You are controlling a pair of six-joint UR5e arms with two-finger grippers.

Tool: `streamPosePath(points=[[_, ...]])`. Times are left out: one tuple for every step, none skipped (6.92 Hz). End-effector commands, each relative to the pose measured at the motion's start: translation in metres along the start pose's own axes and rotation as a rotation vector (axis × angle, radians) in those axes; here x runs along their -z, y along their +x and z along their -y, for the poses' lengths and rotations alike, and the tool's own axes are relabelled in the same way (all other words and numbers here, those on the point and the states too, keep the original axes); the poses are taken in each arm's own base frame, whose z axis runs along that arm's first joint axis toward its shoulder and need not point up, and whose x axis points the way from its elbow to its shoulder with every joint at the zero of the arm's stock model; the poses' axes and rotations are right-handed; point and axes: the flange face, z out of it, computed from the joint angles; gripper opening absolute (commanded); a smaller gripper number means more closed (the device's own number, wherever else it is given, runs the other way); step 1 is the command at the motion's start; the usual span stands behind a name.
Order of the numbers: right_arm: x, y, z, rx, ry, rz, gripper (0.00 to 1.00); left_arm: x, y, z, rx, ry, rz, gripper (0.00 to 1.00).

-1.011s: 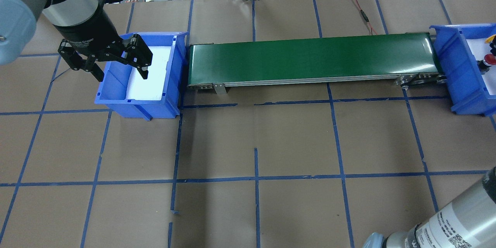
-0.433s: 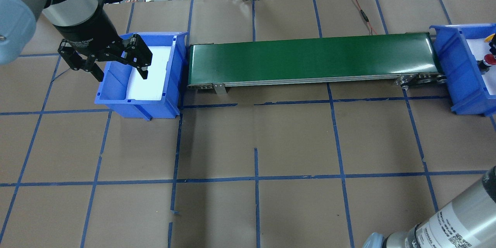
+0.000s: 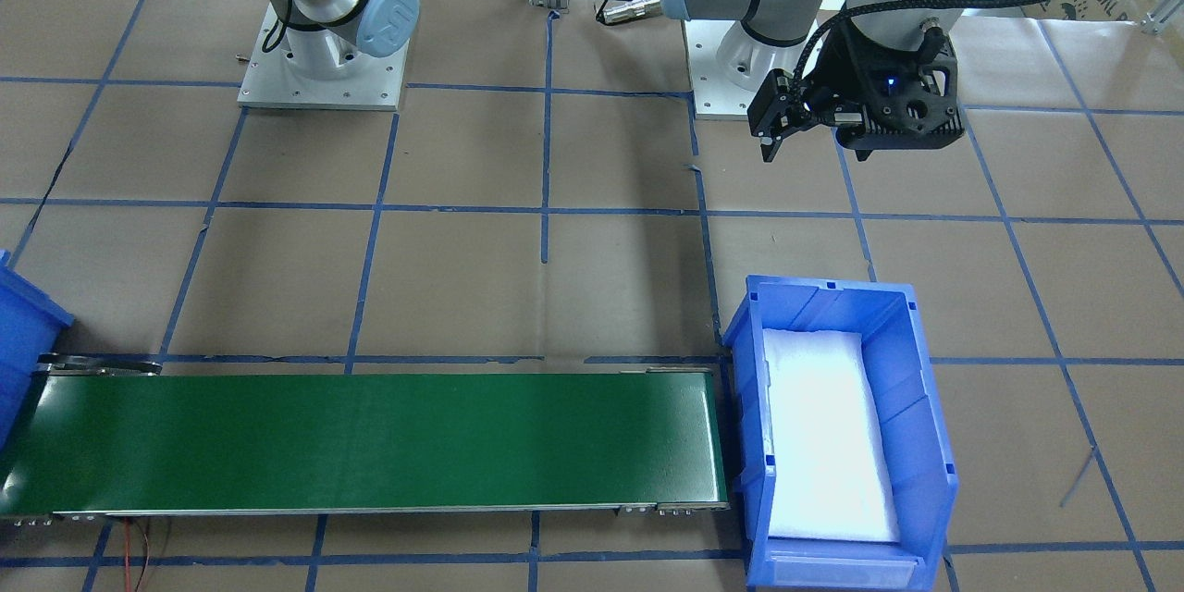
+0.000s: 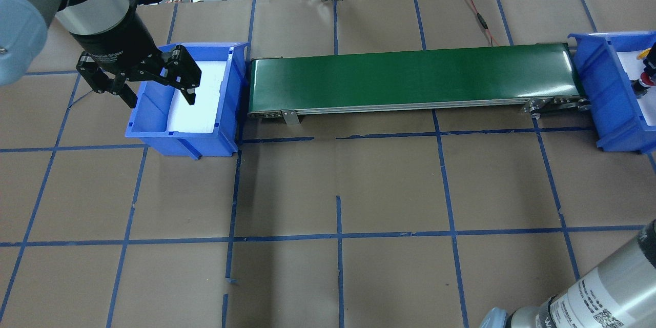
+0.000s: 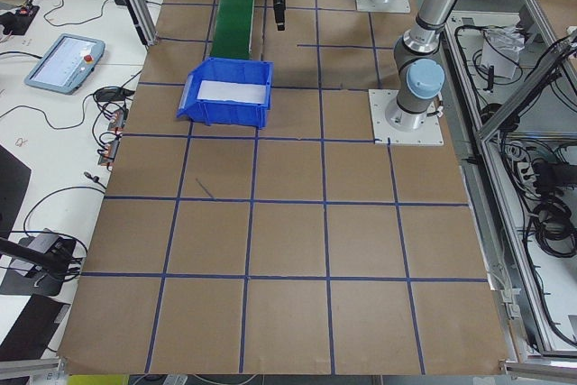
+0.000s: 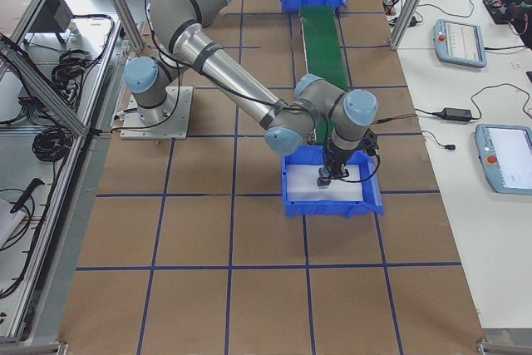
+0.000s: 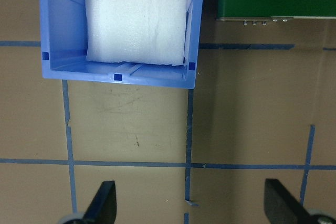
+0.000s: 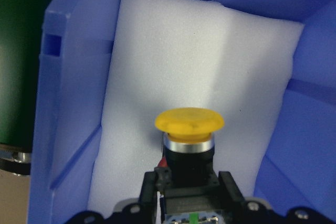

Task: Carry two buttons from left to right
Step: 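Lower the yellow button onto the foam and open the right gripper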

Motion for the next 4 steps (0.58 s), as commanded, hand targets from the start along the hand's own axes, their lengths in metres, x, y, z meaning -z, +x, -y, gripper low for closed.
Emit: streamPosePath(points=[[0.0023, 0.0032, 0.0030, 0.013, 0.034, -0.035, 0.79, -0.0007, 0.0000, -0.0001, -0.003, -0.002, 0.000, 1.00], [0.0001, 0.0023, 0.0026, 0.014, 0.032, -0.031, 0.81, 0.0000, 0.0000, 0.0000, 0.000, 0.000, 0.000, 1.00], [0.0012, 0.0022, 0.0024, 0.010, 0.033, -0.032, 0.82, 0.0000, 0.0000, 0.0000, 0.000, 0.000, 0.000, 1.00], [0.0083, 0.0012, 0.0008, 0.007, 0.037, -0.039, 0.84, 0.0000, 0.0000, 0.0000, -0.003, 0.000, 0.000, 1.00]])
